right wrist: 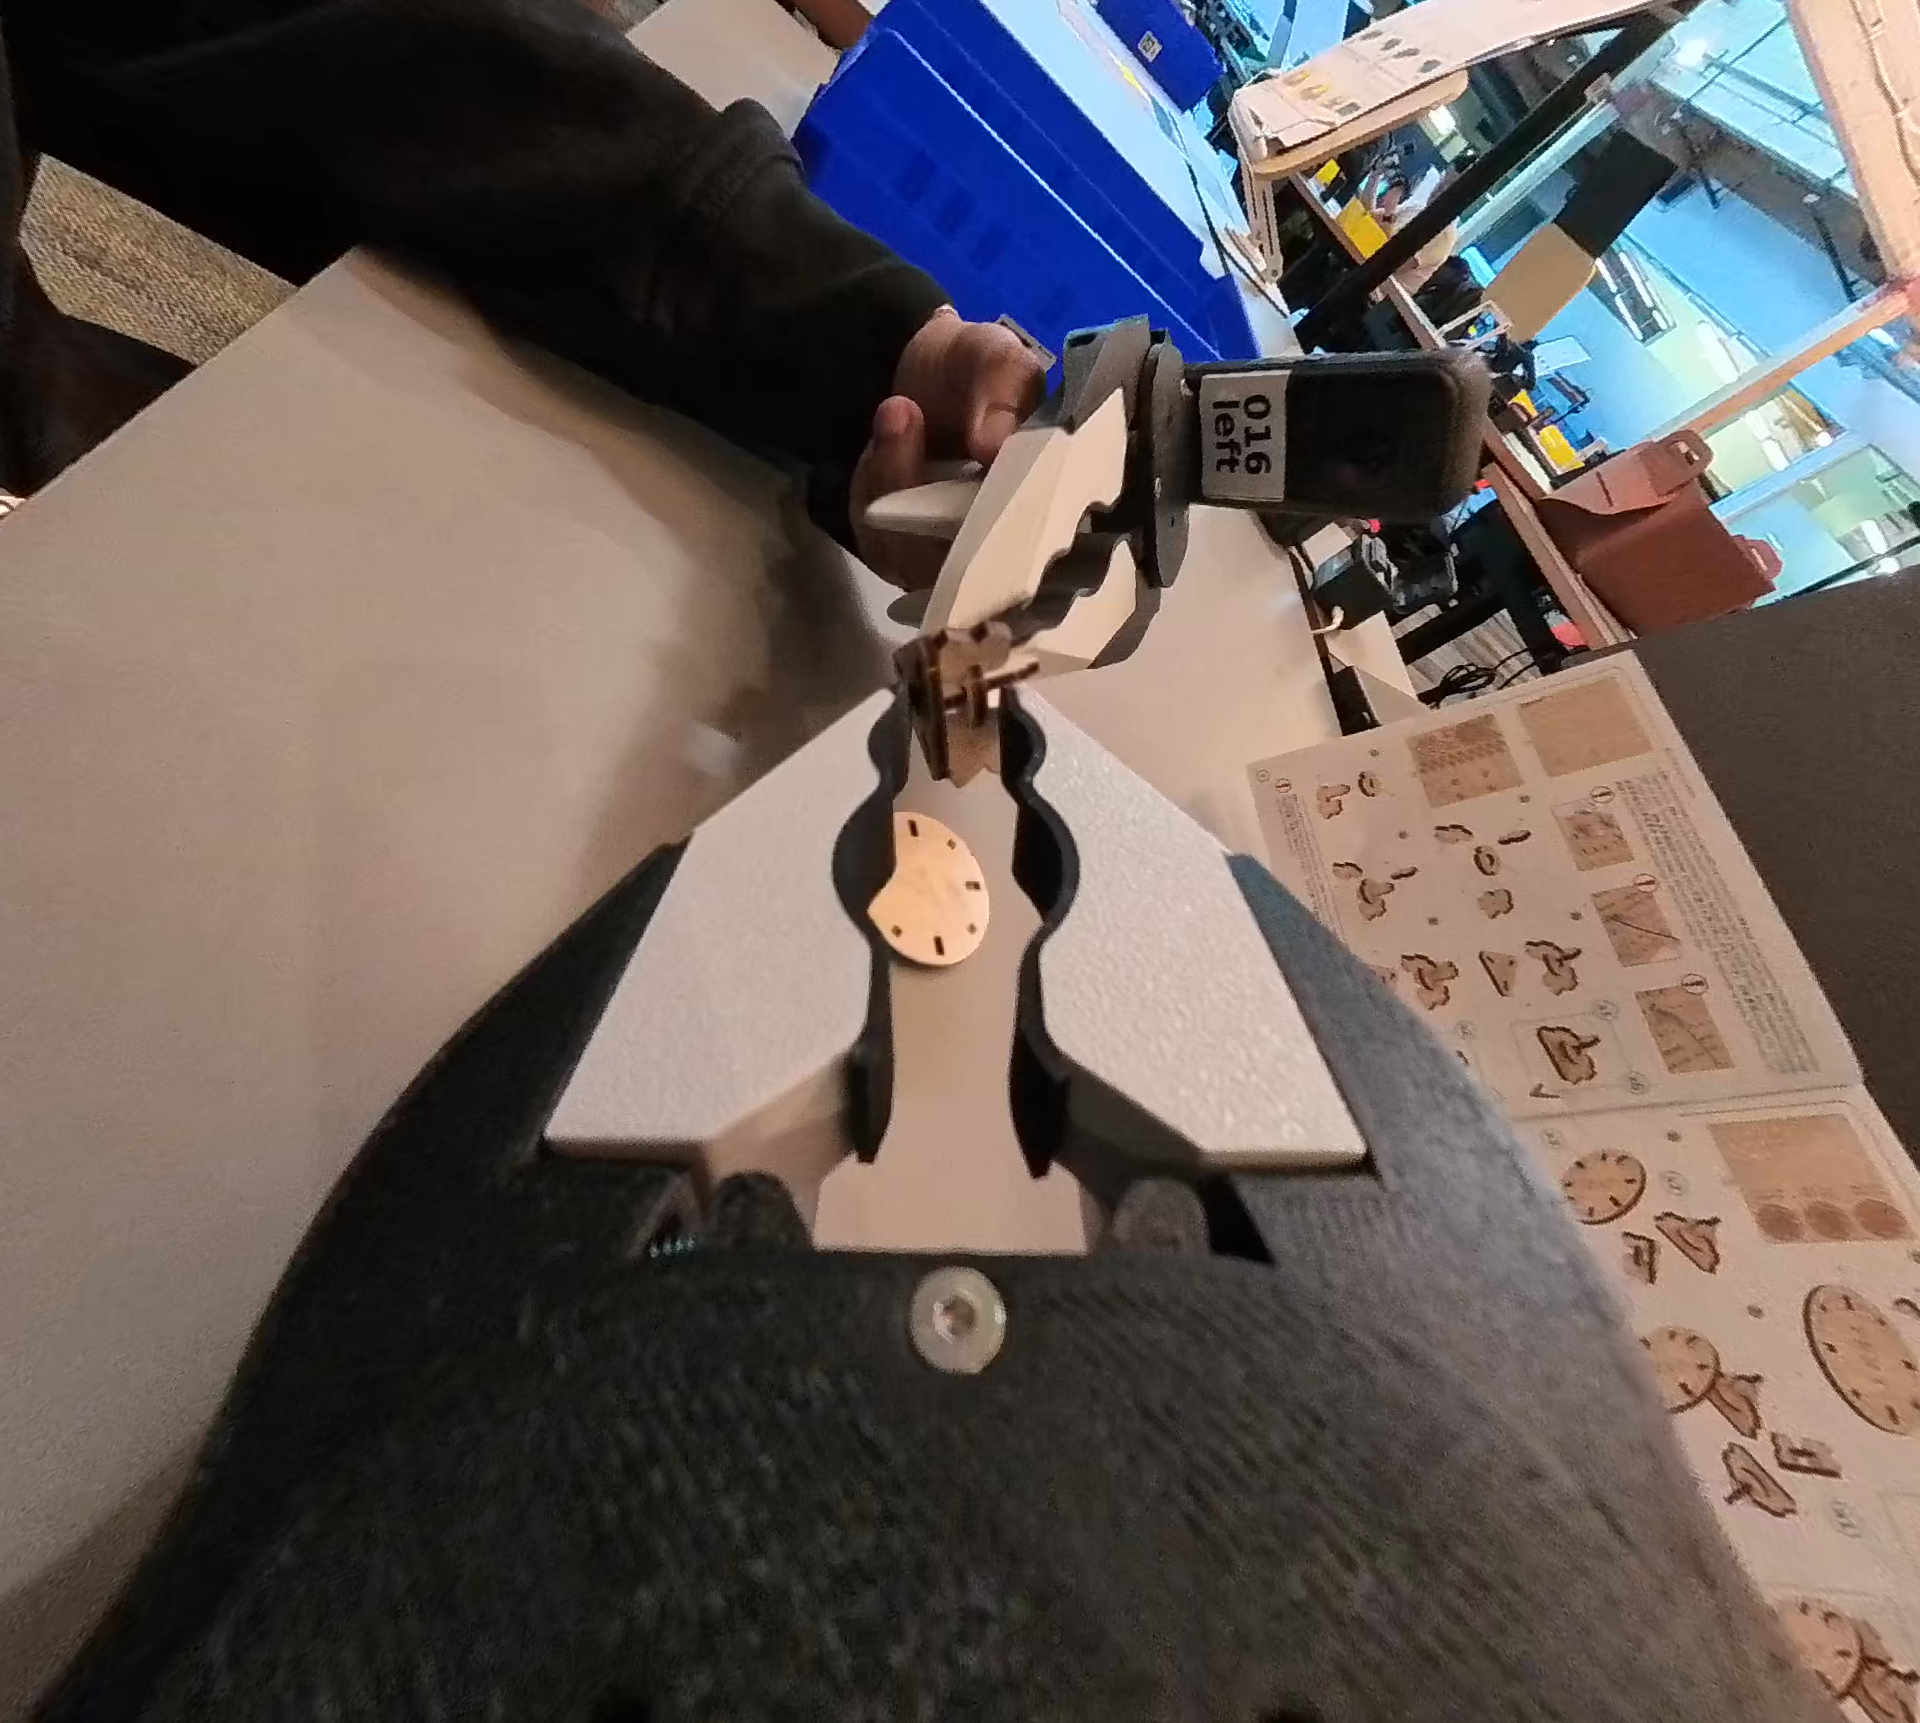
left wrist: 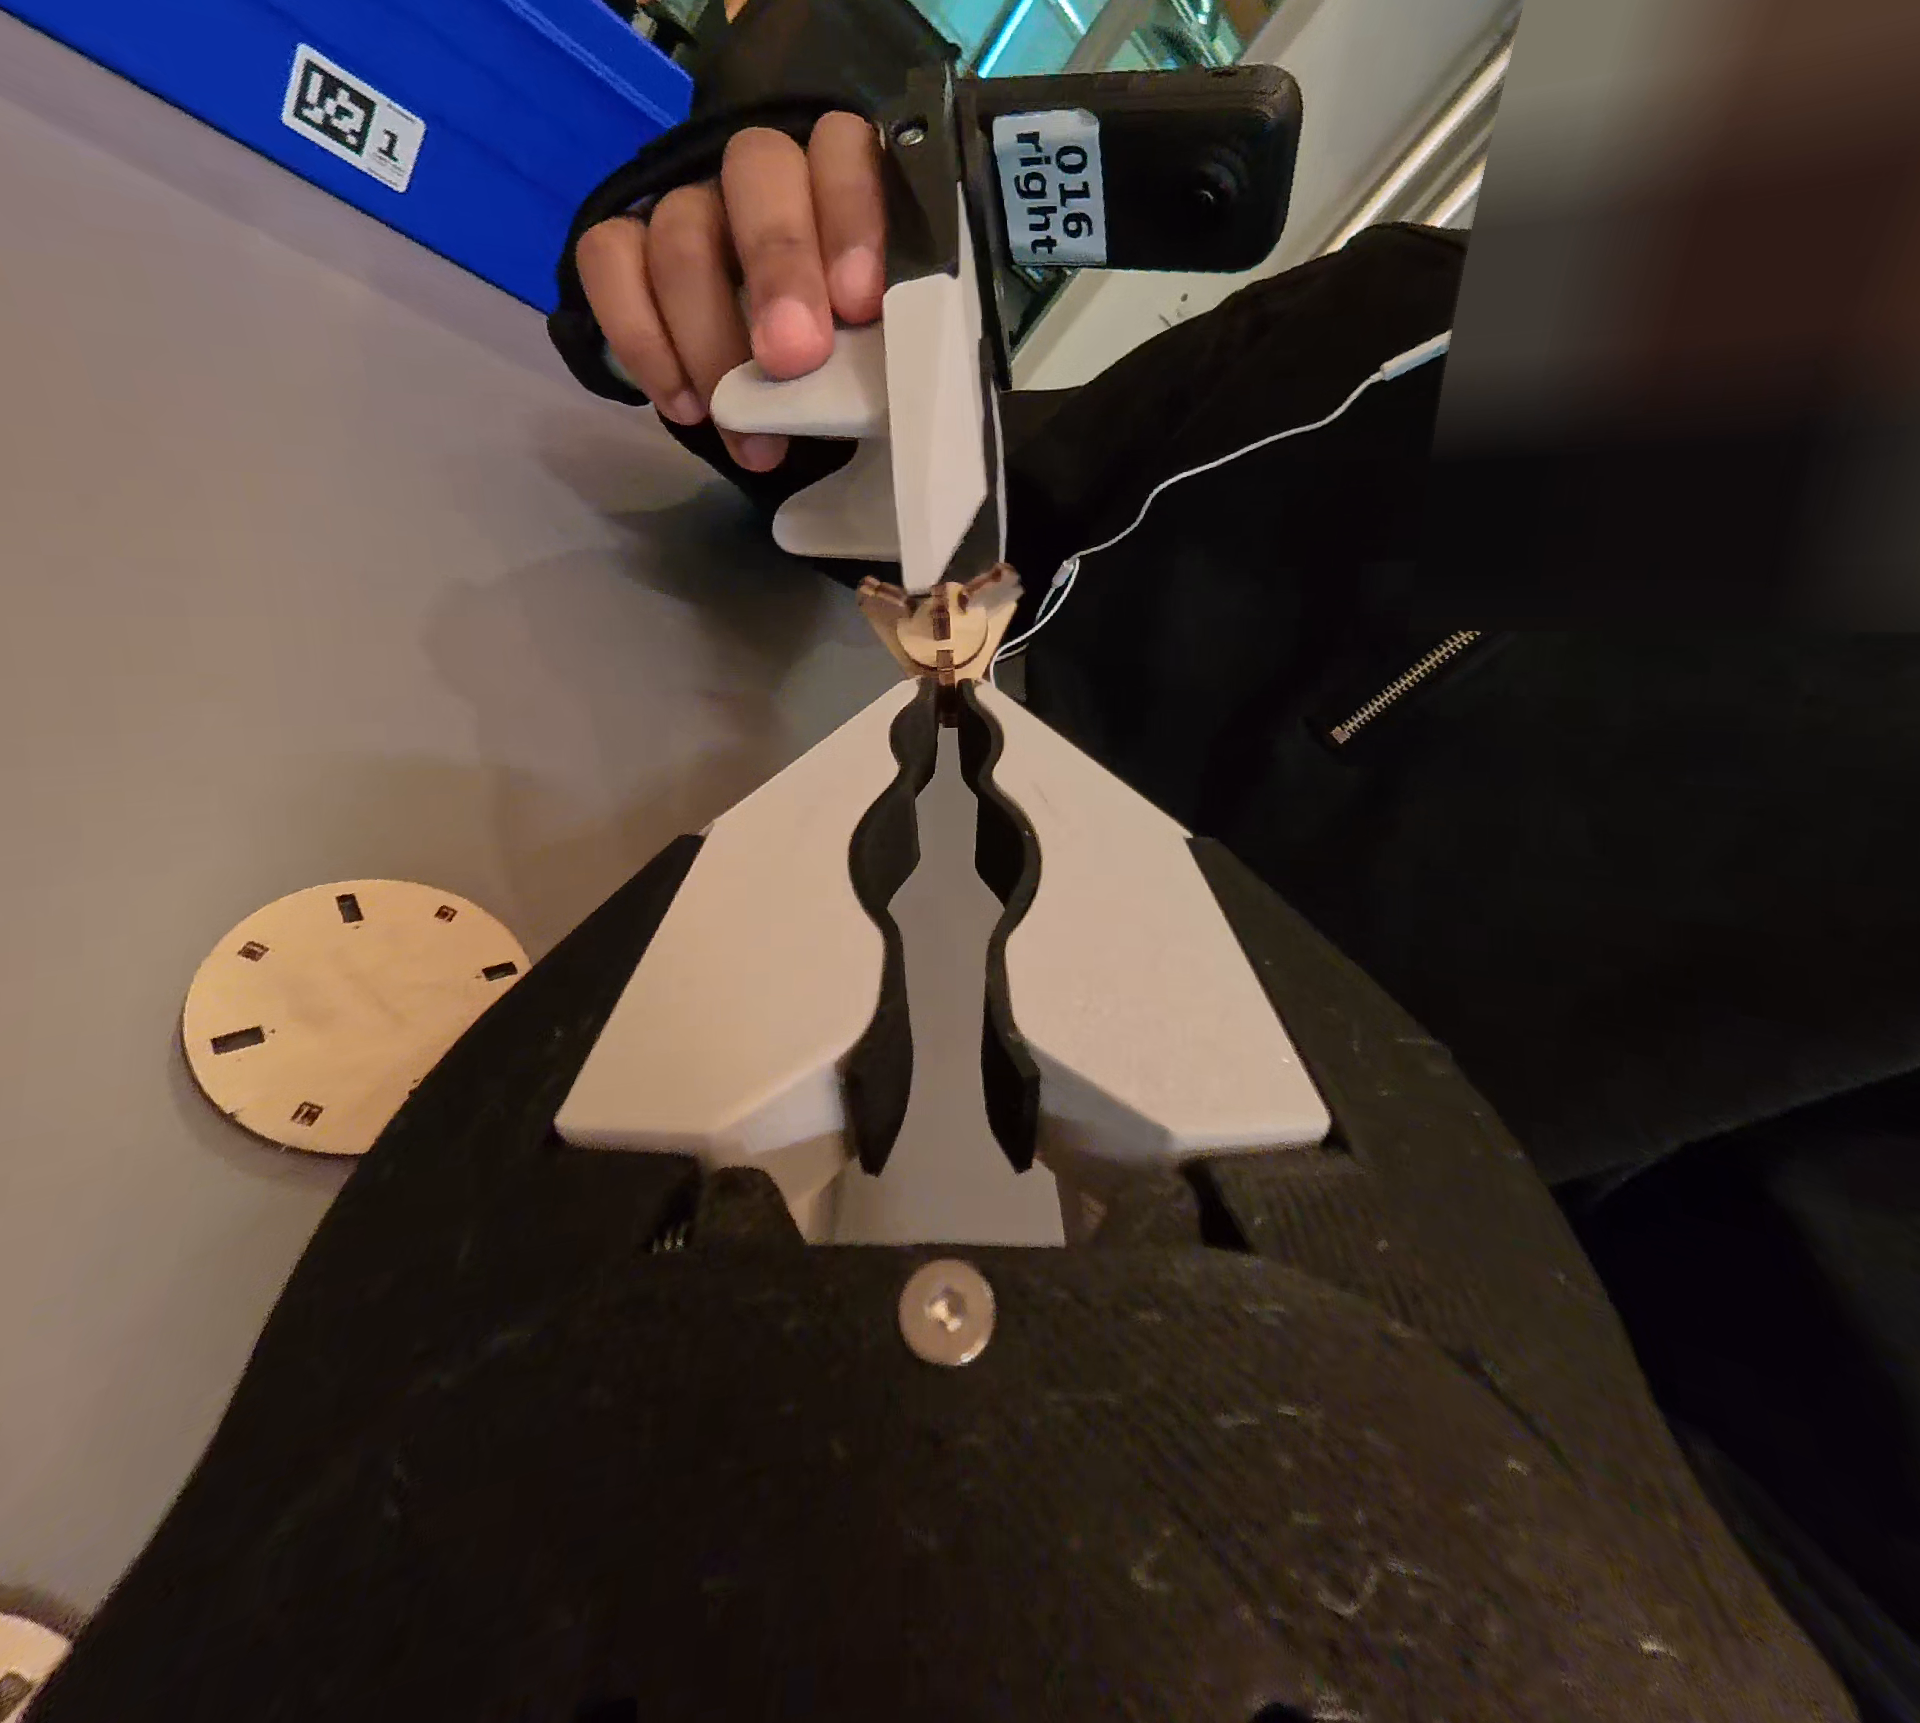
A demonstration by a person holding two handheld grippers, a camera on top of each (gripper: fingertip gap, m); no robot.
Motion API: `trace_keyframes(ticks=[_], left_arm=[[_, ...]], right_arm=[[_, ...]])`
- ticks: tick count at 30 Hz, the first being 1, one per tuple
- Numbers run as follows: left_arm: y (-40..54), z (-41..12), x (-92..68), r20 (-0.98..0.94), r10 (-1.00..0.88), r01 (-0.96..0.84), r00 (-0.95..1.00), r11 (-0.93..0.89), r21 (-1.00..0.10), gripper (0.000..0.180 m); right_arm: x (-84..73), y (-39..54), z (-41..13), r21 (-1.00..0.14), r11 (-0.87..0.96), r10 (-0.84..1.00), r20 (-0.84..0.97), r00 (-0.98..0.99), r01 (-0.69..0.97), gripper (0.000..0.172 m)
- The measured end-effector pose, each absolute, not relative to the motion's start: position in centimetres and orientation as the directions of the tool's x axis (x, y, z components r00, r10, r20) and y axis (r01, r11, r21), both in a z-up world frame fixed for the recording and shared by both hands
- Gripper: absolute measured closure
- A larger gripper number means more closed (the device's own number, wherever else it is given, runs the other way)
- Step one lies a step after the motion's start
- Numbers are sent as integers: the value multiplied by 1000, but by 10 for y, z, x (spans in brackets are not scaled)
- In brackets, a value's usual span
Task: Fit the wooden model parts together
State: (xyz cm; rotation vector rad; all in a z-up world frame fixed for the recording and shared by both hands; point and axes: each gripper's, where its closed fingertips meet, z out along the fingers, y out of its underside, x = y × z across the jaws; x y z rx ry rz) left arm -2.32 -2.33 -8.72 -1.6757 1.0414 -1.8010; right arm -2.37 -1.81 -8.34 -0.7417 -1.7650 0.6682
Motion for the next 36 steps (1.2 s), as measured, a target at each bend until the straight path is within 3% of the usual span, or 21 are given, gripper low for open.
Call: trace_keyframes(ticks=[9, 12, 18, 21, 24, 29, 36], left_arm=[[-20, -89, -23, 632, -767, -157, -116, -614, -774, 179], [-6, -91, -29, 617, -786, -129, -29, -609, -782, 158], [45, -68, -77, 543, -801, 86, 253, -540, -837, 155], [64, -62, -104, 486, -771, 148, 411, -470, -870, 157], [74, -53, -125, 442, -741, 193, 505, -402, -895, 160], [78, -48, -138, 413, -718, 203, 560, -364, -909, 160], [79, -47, -141, 352, -705, 143, 616, -339, -930, 159]], right_arm=[[-24, -19, -82, -738, 656, 751, 616, -238, 159, 160], [-24, -11, -81, -732, 658, 753, 626, -205, 180, 160], [-29, 19, -94, -709, 674, 739, 654, -164, 206, 160], [-37, 25, -109, -606, 771, 637, 721, -273, 197, 160], [-46, 28, -130, -392, 887, 462, 753, -468, 245, 161], [-59, 25, -142, -127, 981, 194, 652, -733, 147, 160], [-69, 36, -159, -203, 956, 280, 411, -868, 212, 161]])
